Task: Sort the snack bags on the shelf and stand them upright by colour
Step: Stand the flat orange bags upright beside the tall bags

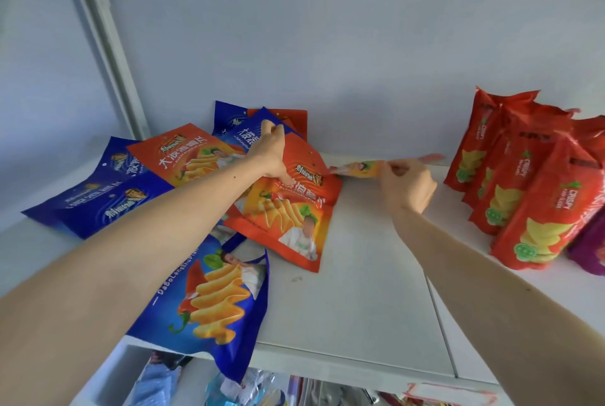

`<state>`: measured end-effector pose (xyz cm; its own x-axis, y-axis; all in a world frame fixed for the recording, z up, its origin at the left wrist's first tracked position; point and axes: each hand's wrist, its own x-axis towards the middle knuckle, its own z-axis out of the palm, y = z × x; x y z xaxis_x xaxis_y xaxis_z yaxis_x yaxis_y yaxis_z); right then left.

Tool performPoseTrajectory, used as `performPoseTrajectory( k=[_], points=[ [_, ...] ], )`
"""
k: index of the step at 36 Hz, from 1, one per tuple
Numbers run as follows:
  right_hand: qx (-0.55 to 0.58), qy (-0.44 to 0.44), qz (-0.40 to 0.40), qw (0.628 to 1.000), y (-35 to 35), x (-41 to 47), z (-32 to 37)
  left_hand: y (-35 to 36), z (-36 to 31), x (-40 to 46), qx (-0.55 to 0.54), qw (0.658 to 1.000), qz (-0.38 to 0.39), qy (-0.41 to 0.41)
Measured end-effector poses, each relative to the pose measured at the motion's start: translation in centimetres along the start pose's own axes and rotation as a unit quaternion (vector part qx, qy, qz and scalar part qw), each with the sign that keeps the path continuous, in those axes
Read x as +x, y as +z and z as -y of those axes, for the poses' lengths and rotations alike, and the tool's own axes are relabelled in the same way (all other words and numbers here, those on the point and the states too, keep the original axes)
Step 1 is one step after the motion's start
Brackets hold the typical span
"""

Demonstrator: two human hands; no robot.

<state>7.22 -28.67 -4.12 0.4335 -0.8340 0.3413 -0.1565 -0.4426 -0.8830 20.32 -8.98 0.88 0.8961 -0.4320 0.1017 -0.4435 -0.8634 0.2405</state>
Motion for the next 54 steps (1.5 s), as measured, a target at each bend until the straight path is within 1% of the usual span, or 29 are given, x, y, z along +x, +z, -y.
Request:
performPoseTrajectory(
  k=[2,5,8,11,16,21,25,28,33,35,37,39,41,43,46,47,49,51,54],
  points=[
    [0.010,-0.013,-0.010,1.000,0.0,0.2,0.3,-0.3,0.3,0.1,-0.050,0.999,-0.004,-0.015],
    [0.021,-0.067,-0.012,0.997,-0.2,0.0,0.9,-0.5,0.6,0.4,-0.138,0.988,0.003,-0.063],
    [0.072,-0.110,-0.006,0.991,-0.6,-0.2,1.2,-0.7,1.1,1.0,-0.188,0.977,0.004,-0.104],
    [0.140,-0.123,-0.009,0.982,-1.0,-0.1,1.6,-0.9,1.6,1.7,-0.220,0.970,-0.023,-0.103],
    [0.203,-0.092,-0.015,0.975,-1.8,0.2,2.3,-1.7,1.3,2.9,-0.270,0.953,-0.116,-0.071],
    [0.264,-0.022,-0.049,0.963,-2.5,1.1,2.7,-2.6,-0.4,3.2,-0.258,0.946,-0.192,-0.032],
    [0.317,0.029,-0.035,0.947,-3.1,2.0,1.7,-2.9,-1.4,3.6,-0.296,0.924,-0.243,0.000],
    [0.315,0.024,-0.036,0.948,-3.7,2.0,1.3,-3.2,-2.4,3.6,-0.298,0.917,-0.267,0.009],
    [0.281,-0.008,-0.057,0.958,-4.6,2.3,1.4,-3.8,-3.4,3.7,-0.227,0.927,-0.299,-0.006],
    [0.276,-0.019,-0.041,0.960,-4.8,2.4,1.8,-3.8,-3.7,4.0,-0.219,0.928,-0.300,-0.013],
    [0.277,-0.012,0.001,0.961,-4.8,2.3,2.2,-3.7,-4.0,4.4,-0.247,0.924,-0.292,-0.012],
    [0.263,0.013,0.068,0.962,-4.3,2.2,2.1,-3.6,-4.4,4.8,-0.313,0.908,-0.277,0.000],
    [0.252,0.043,0.123,0.959,-3.8,1.7,1.7,-3.5,-5.0,4.9,-0.372,0.885,-0.278,0.014],
    [0.211,0.059,0.136,0.966,-3.0,1.3,1.1,-3.4,-5.8,4.8,-0.425,0.859,-0.286,0.017],
    [0.151,0.075,0.124,0.978,-2.2,0.8,0.0,-3.5,-6.8,4.8,-0.505,0.816,-0.281,0.012],
    [0.138,0.080,0.121,0.980,-1.9,0.8,-0.2,-3.5,-7.0,4.7,-0.516,0.809,-0.281,0.013],
    [0.122,0.079,0.112,0.983,-1.5,0.6,-0.3,-3.3,-7.5,4.6,-0.511,0.811,-0.282,0.027],
    [0.120,0.070,0.105,0.985,-1.2,0.3,0.2,-2.9,-8.0,4.3,-0.495,0.817,-0.290,0.061],
    [0.131,0.059,0.103,0.984,-0.6,0.3,0.6,-1.9,-8.3,4.4,-0.462,0.819,-0.326,0.099]
  ],
)
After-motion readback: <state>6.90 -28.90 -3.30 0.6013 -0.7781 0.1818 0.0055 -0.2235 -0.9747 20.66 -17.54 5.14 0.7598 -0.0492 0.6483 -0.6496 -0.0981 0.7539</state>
